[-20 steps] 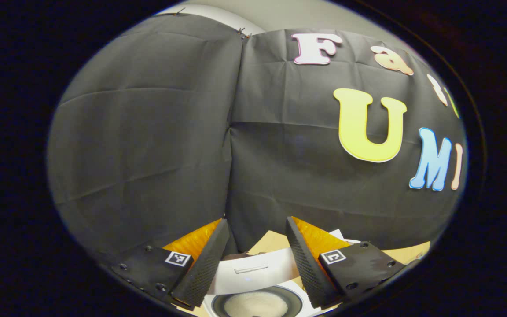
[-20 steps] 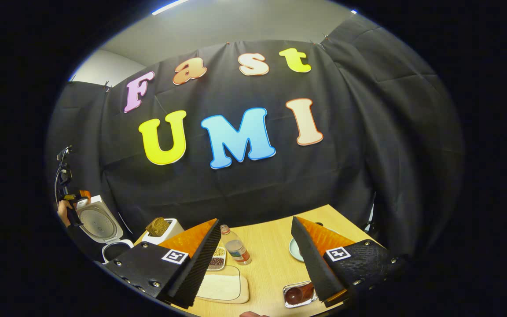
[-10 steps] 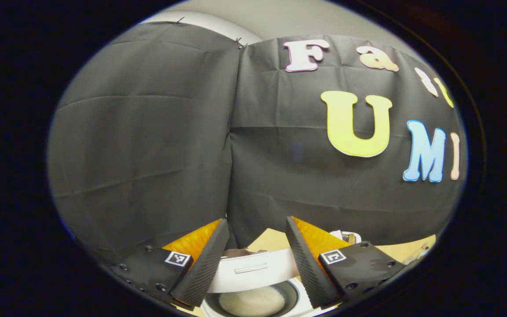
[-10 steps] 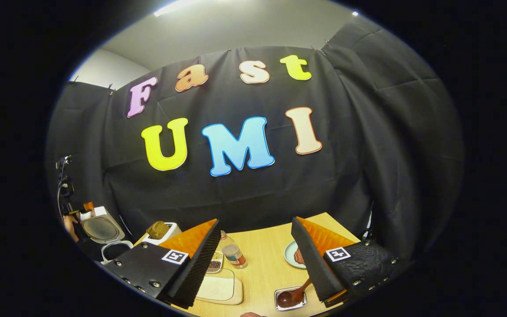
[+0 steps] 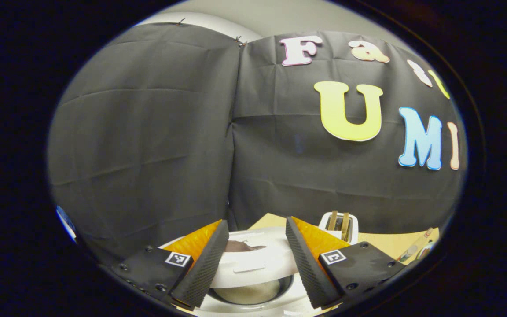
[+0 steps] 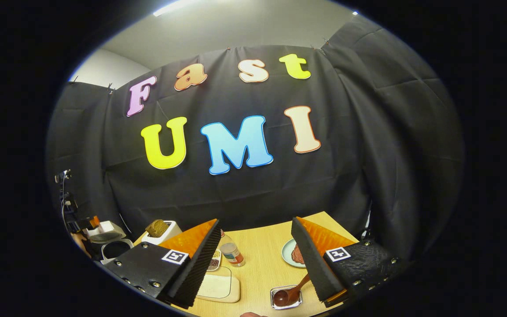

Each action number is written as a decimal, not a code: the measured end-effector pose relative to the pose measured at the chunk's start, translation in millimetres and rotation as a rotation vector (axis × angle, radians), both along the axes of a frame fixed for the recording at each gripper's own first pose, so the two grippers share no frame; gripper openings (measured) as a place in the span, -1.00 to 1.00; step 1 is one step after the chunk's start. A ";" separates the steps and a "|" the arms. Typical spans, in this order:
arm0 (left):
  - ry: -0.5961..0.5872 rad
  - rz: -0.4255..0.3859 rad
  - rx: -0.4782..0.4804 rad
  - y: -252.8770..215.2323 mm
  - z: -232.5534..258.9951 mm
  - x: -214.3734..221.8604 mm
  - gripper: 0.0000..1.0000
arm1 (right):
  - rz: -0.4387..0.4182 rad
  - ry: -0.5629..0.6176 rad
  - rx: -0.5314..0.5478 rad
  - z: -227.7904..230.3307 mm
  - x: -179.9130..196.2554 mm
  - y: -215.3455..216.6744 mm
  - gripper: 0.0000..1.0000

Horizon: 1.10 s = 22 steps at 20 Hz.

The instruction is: Close the left gripper, press the button to open the rice cooker; take a wooden spoon from the chopstick holder with the right hand, scoop a spoonful of rice and pour it into the rice cooker, then put the wooden spoon back into the chopstick holder.

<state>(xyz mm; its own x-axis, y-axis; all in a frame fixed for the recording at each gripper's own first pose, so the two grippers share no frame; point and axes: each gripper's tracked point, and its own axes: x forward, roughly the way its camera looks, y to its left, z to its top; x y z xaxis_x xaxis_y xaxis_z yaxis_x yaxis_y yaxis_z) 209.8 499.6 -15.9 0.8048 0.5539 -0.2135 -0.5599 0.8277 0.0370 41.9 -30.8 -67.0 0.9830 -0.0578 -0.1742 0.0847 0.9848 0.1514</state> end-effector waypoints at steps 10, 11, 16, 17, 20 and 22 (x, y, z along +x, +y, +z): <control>0.120 -0.039 -0.088 -13.3 -17.0 -3.2 0.84 | 0.013 0.011 0.003 -2.8 -2.4 6.5 0.95; 0.133 -0.045 -0.076 -13.6 -19.9 -1.8 0.83 | 0.011 0.016 0.005 -4.4 -4.7 6.3 0.95; 0.184 -0.061 -0.108 -16.6 -49.6 -6.0 0.85 | -0.004 0.036 0.022 -10.3 -7.3 3.5 0.95; 0.194 -0.067 -0.109 -17.7 -53.1 -6.8 0.85 | -0.003 0.037 0.023 -11.1 -6.8 4.9 0.95; 0.211 -0.088 -0.135 -21.0 -64.5 -8.0 0.89 | 0.000 0.039 0.022 -10.6 -5.3 8.1 0.95; 0.230 -0.098 -0.146 -21.4 -74.3 -9.1 0.87 | 0.005 0.043 0.023 -12.9 -5.2 11.8 0.95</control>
<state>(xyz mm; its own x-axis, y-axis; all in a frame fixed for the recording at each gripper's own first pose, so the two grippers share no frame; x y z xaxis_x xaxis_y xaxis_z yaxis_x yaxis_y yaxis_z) 200.7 478.2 -90.2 0.7740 0.4258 -0.4686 -0.4678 0.8833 0.0300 36.7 -19.0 -79.9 0.9748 -0.0488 -0.2175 0.0871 0.9816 0.1701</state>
